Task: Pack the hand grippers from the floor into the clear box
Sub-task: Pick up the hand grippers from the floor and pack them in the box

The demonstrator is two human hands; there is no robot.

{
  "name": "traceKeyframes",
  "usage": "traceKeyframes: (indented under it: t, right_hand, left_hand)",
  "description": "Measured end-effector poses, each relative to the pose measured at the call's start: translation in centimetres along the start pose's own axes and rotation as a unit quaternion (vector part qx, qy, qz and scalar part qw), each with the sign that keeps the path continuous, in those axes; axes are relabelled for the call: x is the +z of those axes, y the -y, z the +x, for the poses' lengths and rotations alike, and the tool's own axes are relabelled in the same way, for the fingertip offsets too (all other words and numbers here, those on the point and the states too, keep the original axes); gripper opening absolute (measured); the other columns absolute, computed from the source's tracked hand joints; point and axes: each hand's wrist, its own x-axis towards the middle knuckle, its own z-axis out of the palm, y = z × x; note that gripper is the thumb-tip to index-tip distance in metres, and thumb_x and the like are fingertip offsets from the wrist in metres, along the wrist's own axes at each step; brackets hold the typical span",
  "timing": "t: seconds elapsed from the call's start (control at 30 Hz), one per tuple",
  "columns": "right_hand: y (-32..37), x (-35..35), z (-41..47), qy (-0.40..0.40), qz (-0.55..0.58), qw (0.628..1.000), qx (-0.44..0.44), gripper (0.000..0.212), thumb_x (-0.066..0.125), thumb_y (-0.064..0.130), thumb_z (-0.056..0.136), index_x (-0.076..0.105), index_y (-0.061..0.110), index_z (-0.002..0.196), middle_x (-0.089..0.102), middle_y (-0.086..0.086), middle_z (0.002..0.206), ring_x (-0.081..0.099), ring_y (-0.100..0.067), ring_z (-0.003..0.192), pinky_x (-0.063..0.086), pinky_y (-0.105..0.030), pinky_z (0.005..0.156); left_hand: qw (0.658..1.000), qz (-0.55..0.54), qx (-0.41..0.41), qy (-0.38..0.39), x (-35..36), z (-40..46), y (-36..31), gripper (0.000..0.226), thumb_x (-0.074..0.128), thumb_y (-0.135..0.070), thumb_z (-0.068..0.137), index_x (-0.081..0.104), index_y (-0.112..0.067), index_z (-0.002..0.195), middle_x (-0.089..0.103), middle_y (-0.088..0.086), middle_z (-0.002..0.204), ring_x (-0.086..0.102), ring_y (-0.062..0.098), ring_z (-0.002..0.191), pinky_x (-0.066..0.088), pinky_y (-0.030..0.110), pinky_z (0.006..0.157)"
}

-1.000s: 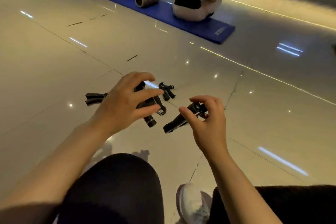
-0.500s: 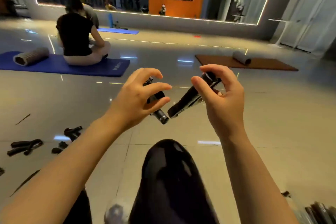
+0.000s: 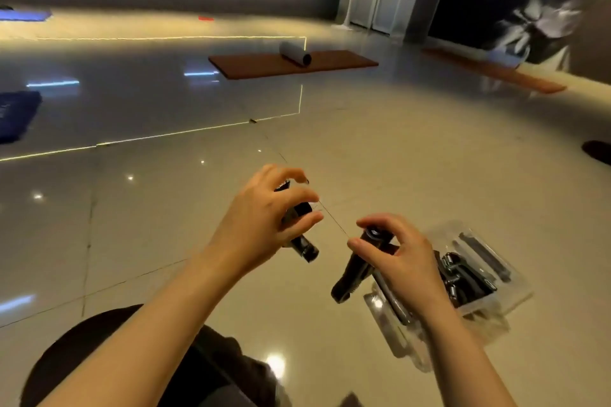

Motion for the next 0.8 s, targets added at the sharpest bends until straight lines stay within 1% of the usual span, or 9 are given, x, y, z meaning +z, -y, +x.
traceKeyframes:
  t: [0.1, 0.17, 0.23, 0.33, 0.4, 0.47, 0.6, 0.7, 0.8]
  right_hand:
    - [-5.6, 0.4, -1.4, 0.019, -0.052, 0.991, 0.12, 0.026, 0.079, 0.029, 0.071, 0.064, 0.037, 0.09, 0.061, 0.015, 0.099, 0.056, 0.001, 0.094, 0.049, -0.025, 0.085]
    - [-8.3, 0.3, -1.9, 0.047, -0.091, 0.982, 0.162, 0.028, 0.08, 0.033, 0.07, 0.062, 0.041, 0.09, 0.061, 0.018, 0.099, 0.056, 0.001, 0.095, 0.048, -0.025, 0.087]
    - [-10.0, -0.2, -1.8, 0.066, -0.111, 0.974, 0.187, 0.028, 0.079, 0.034, 0.07, 0.062, 0.04, 0.091, 0.061, 0.018, 0.099, 0.056, 0.001, 0.094, 0.048, -0.022, 0.086]
    - [-11.6, -1.6, -0.4, 0.067, -0.114, 0.968, 0.213, 0.024, 0.08, 0.032, 0.071, 0.064, 0.036, 0.088, 0.062, 0.016, 0.097, 0.057, 0.0, 0.092, 0.046, -0.018, 0.079]
    - [-12.3, -2.5, 1.1, 0.051, -0.121, 0.971, 0.198, 0.023, 0.079, 0.03, 0.071, 0.065, 0.033, 0.088, 0.063, 0.015, 0.095, 0.058, 0.001, 0.091, 0.043, -0.012, 0.073]
    - [-12.9, -3.4, 2.5, 0.032, -0.113, 0.978, 0.175, 0.021, 0.079, 0.026, 0.072, 0.065, 0.028, 0.089, 0.063, 0.014, 0.093, 0.057, 0.001, 0.088, 0.042, -0.011, 0.071]
    - [-14.6, -5.5, 3.9, 0.026, -0.093, 0.982, 0.164, 0.016, 0.078, 0.023, 0.073, 0.064, 0.027, 0.081, 0.064, 0.01, 0.088, 0.058, -0.003, 0.085, 0.043, -0.013, 0.07]
    - [-16.5, -8.6, 4.3, 0.024, -0.073, 0.981, 0.18, 0.015, 0.079, 0.024, 0.072, 0.066, 0.025, 0.08, 0.065, 0.009, 0.084, 0.059, -0.003, 0.082, 0.043, -0.013, 0.068]
    - [-18.8, -12.7, 4.9, 0.007, -0.058, 0.979, 0.195, 0.014, 0.08, 0.027, 0.071, 0.068, 0.027, 0.079, 0.066, 0.009, 0.083, 0.061, -0.007, 0.082, 0.049, -0.023, 0.071]
  left_hand:
    - [0.996, -0.027, -0.023, 0.081, 4.6, -1.9, 1.9, 0.04, 0.046, -0.058, 0.08, 0.069, -0.028, 0.092, 0.056, -0.005, 0.111, 0.05, 0.013, 0.101, 0.051, 0.032, 0.079]
    - [0.99, 0.002, 0.022, 0.139, 6.5, -2.1, 2.7, 0.036, 0.044, -0.058, 0.08, 0.068, -0.031, 0.085, 0.058, -0.007, 0.11, 0.056, 0.015, 0.098, 0.057, 0.033, 0.069]
    - [0.983, 0.028, 0.075, 0.166, 7.0, -1.2, 2.9, 0.032, 0.044, -0.056, 0.08, 0.066, -0.033, 0.078, 0.059, -0.007, 0.106, 0.058, 0.016, 0.092, 0.057, 0.029, 0.057]
    - [0.981, 0.029, 0.118, 0.154, 7.2, 1.1, 1.7, 0.023, 0.057, -0.05, 0.074, 0.068, -0.029, 0.075, 0.062, -0.004, 0.104, 0.06, 0.02, 0.089, 0.056, 0.029, 0.051]
    - [0.982, 0.021, 0.126, 0.138, 8.2, 3.4, -0.2, 0.023, 0.061, -0.046, 0.071, 0.069, -0.025, 0.076, 0.062, 0.0, 0.104, 0.06, 0.023, 0.089, 0.056, 0.033, 0.051]
    - [0.985, 0.013, 0.119, 0.121, 9.6, 5.9, -2.2, 0.023, 0.064, -0.044, 0.072, 0.071, -0.022, 0.077, 0.06, 0.003, 0.105, 0.058, 0.026, 0.093, 0.056, 0.038, 0.054]
    - [0.991, 0.005, 0.089, 0.097, 11.6, 9.2, -5.7, 0.02, 0.074, -0.035, 0.07, 0.071, -0.017, 0.079, 0.059, 0.007, 0.106, 0.056, 0.033, 0.1, 0.056, 0.042, 0.058]
    - [0.995, 0.021, 0.068, 0.073, 12.7, 10.1, -8.2, 0.021, 0.079, -0.033, 0.067, 0.071, -0.018, 0.079, 0.061, 0.006, 0.105, 0.057, 0.029, 0.097, 0.056, 0.039, 0.057]
    - [0.996, 0.029, 0.04, 0.069, 14.2, 10.7, -10.3, 0.023, 0.079, -0.036, 0.066, 0.071, -0.02, 0.081, 0.061, 0.005, 0.103, 0.059, 0.026, 0.092, 0.057, 0.039, 0.057]
